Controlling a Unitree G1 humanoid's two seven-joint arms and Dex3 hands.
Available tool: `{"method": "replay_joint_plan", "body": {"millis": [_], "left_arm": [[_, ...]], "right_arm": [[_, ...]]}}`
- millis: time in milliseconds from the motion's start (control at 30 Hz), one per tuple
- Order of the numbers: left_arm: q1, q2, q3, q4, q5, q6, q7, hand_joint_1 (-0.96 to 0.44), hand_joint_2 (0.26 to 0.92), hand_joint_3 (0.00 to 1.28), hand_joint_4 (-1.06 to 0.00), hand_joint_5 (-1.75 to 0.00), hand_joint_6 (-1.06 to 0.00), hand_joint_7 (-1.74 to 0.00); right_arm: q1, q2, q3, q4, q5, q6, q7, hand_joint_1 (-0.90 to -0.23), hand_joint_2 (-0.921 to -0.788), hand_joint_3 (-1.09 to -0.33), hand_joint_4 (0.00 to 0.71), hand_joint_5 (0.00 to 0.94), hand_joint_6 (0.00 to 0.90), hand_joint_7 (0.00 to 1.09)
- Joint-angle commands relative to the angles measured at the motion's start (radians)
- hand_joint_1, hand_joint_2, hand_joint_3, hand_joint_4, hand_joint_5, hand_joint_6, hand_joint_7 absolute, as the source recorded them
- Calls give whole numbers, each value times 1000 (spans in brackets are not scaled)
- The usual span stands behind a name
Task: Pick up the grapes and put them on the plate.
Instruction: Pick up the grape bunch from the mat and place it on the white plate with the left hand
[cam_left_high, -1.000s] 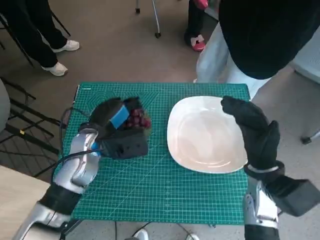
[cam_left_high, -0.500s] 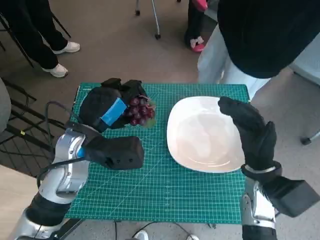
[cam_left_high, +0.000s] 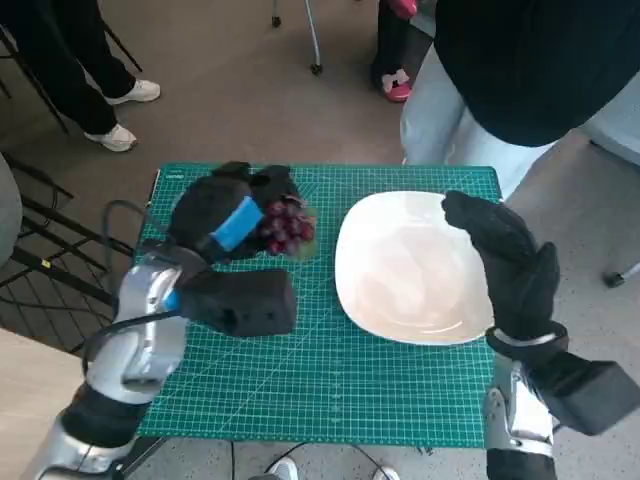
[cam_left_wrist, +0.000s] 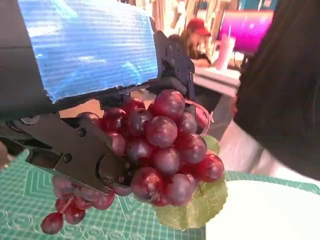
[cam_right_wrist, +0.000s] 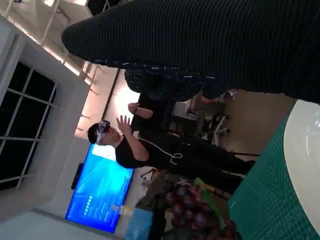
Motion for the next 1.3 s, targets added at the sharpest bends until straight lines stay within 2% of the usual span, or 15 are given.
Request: {"method": "replay_joint_plan", "body": {"millis": [33,367,467,700,967,1167,1233,1300], "left_arm": [[-86,-53,-32,23,8,5,-26,3,921,197,-502,-1359,-514,-1300],[-224,-161,-96,174,-19,-43,-52,2,921,176,-543,-1367,-537,-1203],[-265,-189,-114,239,-29,-79,-49,3,921,195,-517,-1370,-517,-1256],[-356,-253,-141,406,-57,-167,-33,3,921,208,-509,-1439,-511,-1196],[-441,-322,-151,591,-84,-258,-15,3,921,207,-497,-1365,-503,-1310],[-495,-364,-161,713,-89,-299,5,2,921,250,-443,-1415,-455,-1371],[-509,-377,-164,745,-87,-306,12,2,921,256,-436,-1421,-448,-1379],[-520,-389,-168,771,-84,-309,17,3,921,248,-446,-1448,-467,-1317]], "right_arm": [[39,-13,-8,-14,14,15,8,-616,-921,-803,355,2,177,19],[77,-37,-25,-65,35,41,-1,-625,-921,-795,356,2,181,21],[93,-40,-34,-89,32,52,-14,-626,-921,-792,356,2,183,23],[130,-40,-56,-139,17,64,-49,-625,-921,-780,360,3,188,25],[164,-34,-68,-186,-12,61,-103,-629,-921,-766,369,6,198,29],[186,-31,-73,-208,-44,44,-138,-635,-921,-766,369,5,197,28],[191,-30,-73,-213,-51,39,-147,-637,-921,-767,369,5,197,28],[195,-29,-72,-219,-57,35,-155,-637,-921,-771,369,5,197,27]]}}
